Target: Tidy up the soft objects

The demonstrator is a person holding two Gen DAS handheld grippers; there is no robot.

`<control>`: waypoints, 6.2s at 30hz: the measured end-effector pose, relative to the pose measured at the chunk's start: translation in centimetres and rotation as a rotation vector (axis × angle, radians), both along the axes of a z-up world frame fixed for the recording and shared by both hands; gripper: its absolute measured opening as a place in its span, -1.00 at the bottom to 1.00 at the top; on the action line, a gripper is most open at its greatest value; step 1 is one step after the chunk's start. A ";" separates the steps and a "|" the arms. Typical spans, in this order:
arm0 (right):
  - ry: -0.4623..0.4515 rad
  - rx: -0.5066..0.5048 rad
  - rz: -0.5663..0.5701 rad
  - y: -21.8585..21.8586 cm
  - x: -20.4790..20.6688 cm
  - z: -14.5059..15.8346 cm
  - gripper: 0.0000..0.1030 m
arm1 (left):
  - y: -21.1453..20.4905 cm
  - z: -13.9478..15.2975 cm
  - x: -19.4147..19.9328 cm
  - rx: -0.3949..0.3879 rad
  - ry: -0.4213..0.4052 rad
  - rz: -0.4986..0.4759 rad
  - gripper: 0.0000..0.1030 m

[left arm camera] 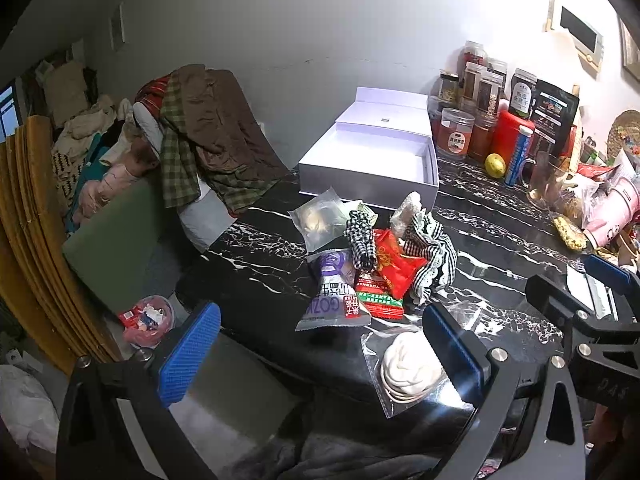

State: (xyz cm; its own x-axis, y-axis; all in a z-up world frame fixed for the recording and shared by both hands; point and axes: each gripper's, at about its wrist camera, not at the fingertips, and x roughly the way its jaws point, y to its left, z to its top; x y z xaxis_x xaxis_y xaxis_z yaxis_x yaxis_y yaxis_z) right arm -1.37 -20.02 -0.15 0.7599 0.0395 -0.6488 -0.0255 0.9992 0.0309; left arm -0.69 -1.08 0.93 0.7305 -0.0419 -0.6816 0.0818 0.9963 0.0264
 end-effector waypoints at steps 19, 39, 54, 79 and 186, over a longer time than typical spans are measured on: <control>-0.041 0.020 0.023 -0.5 -0.5 0.4 1.00 | -0.1 0.2 -0.2 -0.003 -0.008 0.024 1.00; -0.030 0.038 0.044 -0.5 -2.1 -0.1 1.00 | 0.2 0.0 -2.3 -0.011 -0.025 0.017 1.00; 0.045 0.066 0.031 -1.7 -4.1 -3.5 1.00 | -1.0 -2.7 -4.2 -0.046 0.046 -0.079 1.00; 0.204 0.078 0.206 5.0 2.6 -9.9 1.00 | 4.3 -6.3 -0.9 -0.071 0.126 -0.025 1.00; -0.131 0.063 0.275 -3.6 15.0 4.4 -0.29 | -4.3 3.5 17.0 -0.118 -0.142 -0.241 -0.25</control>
State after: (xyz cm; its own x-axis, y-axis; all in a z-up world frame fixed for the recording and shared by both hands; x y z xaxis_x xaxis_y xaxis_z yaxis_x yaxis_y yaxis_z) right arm 13.67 -23.59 4.27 0.7923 0.2924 -0.5355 -0.3028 0.9504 0.0709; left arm 16.27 -5.36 4.46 0.7773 -0.2991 -0.5535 0.3205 0.9453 -0.0607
